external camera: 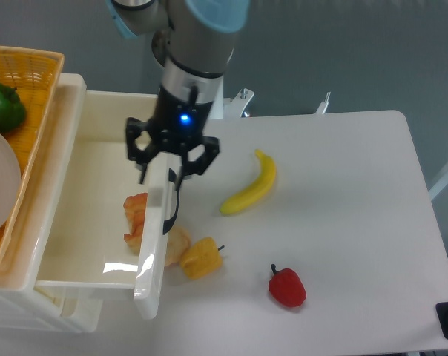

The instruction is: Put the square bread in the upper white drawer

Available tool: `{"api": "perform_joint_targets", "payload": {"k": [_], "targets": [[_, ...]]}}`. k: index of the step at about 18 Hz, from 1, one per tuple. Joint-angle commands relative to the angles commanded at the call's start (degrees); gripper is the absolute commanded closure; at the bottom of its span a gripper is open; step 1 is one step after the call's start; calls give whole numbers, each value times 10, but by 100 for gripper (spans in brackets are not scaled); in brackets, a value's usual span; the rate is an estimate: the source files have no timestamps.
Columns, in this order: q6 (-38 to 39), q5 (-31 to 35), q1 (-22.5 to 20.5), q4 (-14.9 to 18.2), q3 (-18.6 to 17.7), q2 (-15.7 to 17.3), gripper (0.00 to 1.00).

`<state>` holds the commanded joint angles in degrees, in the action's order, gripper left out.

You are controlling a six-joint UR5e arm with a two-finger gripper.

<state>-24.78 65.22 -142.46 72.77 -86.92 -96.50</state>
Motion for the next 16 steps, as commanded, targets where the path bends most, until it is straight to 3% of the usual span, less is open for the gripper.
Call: {"api": "perform_joint_targets", "payload": {"k": [4,8,12,16], "targets": [[-26,0,-32,0,-1,-1,0],[-39,2,-57,-1,-9,-2,0],[-105,11,-78,-1,-11,-4,0],[-143,61,-79,-2,-20,-6,0]]}}
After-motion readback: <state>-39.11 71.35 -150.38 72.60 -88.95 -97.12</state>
